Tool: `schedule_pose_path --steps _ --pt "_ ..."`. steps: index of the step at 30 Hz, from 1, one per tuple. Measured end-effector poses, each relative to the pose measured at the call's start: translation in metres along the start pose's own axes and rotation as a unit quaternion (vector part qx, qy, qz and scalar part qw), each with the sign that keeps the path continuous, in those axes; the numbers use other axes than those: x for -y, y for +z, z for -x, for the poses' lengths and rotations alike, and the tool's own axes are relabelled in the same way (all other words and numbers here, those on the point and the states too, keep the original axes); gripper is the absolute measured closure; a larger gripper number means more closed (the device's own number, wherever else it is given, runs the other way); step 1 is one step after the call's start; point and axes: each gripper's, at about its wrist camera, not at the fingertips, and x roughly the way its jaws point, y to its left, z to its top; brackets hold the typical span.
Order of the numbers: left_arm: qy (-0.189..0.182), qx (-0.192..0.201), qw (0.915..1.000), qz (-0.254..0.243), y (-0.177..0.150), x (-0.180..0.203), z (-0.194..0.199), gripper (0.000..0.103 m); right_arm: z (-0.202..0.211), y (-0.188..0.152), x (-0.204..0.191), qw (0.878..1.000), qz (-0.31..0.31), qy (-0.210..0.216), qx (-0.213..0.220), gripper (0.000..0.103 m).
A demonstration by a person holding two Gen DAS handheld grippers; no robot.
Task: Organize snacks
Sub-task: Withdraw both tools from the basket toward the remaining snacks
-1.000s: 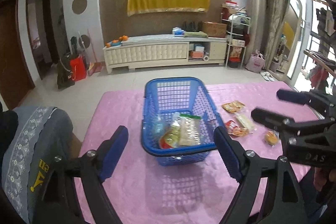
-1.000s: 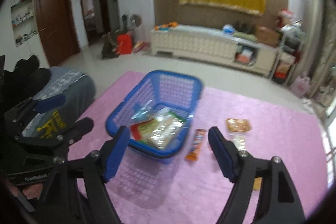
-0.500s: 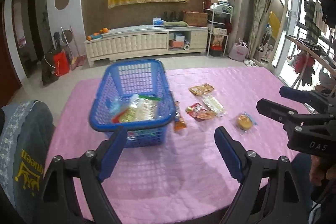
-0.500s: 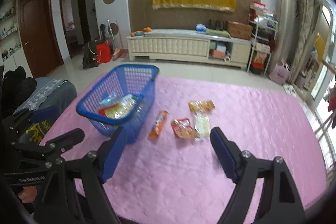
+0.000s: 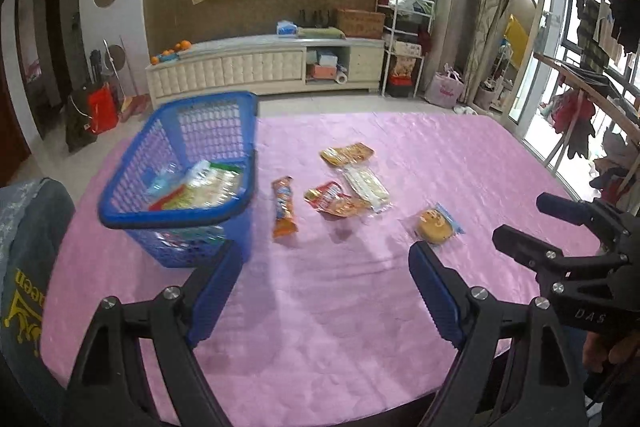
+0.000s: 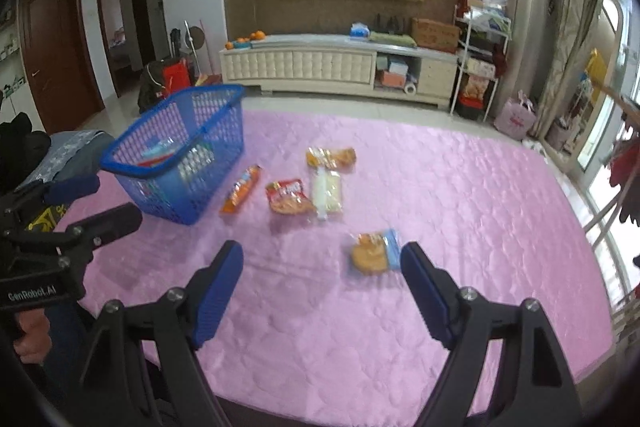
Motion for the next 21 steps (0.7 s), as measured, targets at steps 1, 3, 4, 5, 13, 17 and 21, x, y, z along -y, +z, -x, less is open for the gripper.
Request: schedule_pose_path --steps 1,3,4,5,13,17,21 --pt "-0.001 -0.006 1.0000 0.000 -0.001 0.002 -0.005 0.019 -0.003 -0.002 0.004 1.000 -0.003 -0.001 -0.003 0.019" --pt "-0.003 -0.021 0.9998 -0.005 -0.002 0.009 -0.017 0.019 -0.009 -0.005 0.013 1.000 -0.012 -0.002 -0.010 0.019" --pt "-0.004 -0.025 0.9996 -0.009 -0.002 0.012 -0.022 0.019 -0.012 -0.006 0.018 1.000 -0.017 -0.002 -0.013 0.019" --pt "-0.004 -0.028 0.9995 -0.012 -0.002 0.015 -0.026 0.019 -0.014 -0.007 0.022 1.000 -0.020 -0.001 -0.015 0.019" --pt "-0.017 -0.053 0.9981 -0.027 0.010 0.035 -0.063 0.019 -0.034 -0.013 0.049 0.999 -0.034 -0.006 -0.034 0.019" --pt "-0.021 -0.060 0.9968 -0.048 0.017 0.047 -0.082 0.019 -0.044 -0.017 0.068 0.998 -0.042 -0.018 -0.041 0.019" --pt "-0.029 -0.079 0.9951 -0.053 0.023 0.061 -0.105 0.019 -0.055 -0.019 0.089 0.997 -0.063 -0.025 -0.048 0.019"
